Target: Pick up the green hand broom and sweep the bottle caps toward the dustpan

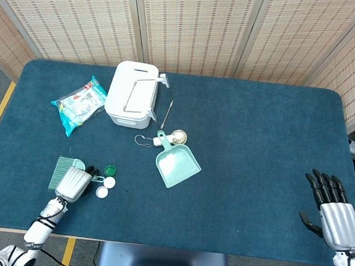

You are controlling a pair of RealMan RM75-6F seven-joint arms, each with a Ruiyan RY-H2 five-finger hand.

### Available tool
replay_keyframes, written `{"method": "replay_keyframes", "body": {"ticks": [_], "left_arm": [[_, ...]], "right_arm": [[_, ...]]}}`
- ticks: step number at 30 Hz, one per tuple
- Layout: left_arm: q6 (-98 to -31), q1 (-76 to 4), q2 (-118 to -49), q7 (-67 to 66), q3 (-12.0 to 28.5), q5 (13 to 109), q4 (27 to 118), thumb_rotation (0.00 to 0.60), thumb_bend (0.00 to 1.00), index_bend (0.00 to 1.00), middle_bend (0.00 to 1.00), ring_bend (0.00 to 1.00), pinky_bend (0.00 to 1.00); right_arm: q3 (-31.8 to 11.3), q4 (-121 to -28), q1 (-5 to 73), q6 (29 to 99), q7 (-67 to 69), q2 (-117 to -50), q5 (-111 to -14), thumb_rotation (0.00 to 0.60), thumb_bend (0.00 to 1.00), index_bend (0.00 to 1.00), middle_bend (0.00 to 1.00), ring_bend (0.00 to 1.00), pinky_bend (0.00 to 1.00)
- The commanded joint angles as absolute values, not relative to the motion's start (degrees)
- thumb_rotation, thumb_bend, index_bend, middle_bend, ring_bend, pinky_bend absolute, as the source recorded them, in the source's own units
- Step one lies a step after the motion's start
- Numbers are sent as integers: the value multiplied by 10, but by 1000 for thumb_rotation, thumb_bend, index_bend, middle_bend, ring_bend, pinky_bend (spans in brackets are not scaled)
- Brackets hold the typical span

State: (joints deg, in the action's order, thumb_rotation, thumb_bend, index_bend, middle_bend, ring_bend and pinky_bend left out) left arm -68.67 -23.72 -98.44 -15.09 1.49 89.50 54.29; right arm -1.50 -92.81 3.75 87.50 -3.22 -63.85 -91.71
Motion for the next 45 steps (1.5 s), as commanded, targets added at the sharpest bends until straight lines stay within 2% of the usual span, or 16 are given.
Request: {"method": "replay_keyframes", "body": {"ticks": [1, 9, 13, 17, 20, 22, 30, 34, 38, 45], "left_arm": [[-690, -238, -988, -153, 15, 893, 537, 600, 333, 405, 430, 747, 860], [-692, -239, -992, -172, 14, 886, 526, 600, 341, 446, 478, 747, 862], [-694, -238, -991, -186, 16, 880, 529, 600, 365, 497, 550, 747, 865], [-719, -234, -990, -165, 25, 878, 545, 600, 450, 590, 658, 754, 875], [-747, -232, -986, -130, 35, 881, 557, 600, 590, 730, 812, 783, 904], [-767, -232, -982, -98, 38, 889, 557, 600, 612, 748, 846, 788, 908], [-889, -223, -973, 223, 84, 904, 593, 600, 706, 752, 879, 787, 913], [-915, -211, -969, 379, 90, 898, 612, 600, 727, 753, 879, 765, 914], [-919, -204, -986, 455, 80, 898, 583, 600, 725, 753, 879, 753, 914], [-921, -208, -1031, 486, 64, 912, 512, 600, 724, 754, 879, 740, 914]], "right_arm": [[-15, -929, 38, 874, -33, -638, -917, 600, 204, 0, 0, 0, 0], [-15, -932, 37, 873, -36, -638, -916, 600, 204, 0, 0, 0, 0], [-15, -932, 38, 872, -36, -638, -916, 600, 204, 0, 0, 0, 0], [-14, -931, 39, 870, -37, -639, -916, 600, 203, 0, 0, 0, 0], [-14, -931, 39, 868, -38, -639, -916, 600, 203, 0, 0, 0, 0], [-14, -931, 39, 868, -38, -640, -916, 600, 204, 0, 0, 0, 0], [-12, -934, 39, 864, -39, -638, -915, 600, 203, 0, 0, 0, 0], [-12, -935, 40, 862, -37, -637, -914, 600, 204, 0, 0, 0, 0], [-10, -937, 40, 862, -38, -637, -918, 600, 203, 0, 0, 0, 0], [-7, -941, 35, 871, -37, -634, -926, 600, 203, 0, 0, 0, 0]]}}
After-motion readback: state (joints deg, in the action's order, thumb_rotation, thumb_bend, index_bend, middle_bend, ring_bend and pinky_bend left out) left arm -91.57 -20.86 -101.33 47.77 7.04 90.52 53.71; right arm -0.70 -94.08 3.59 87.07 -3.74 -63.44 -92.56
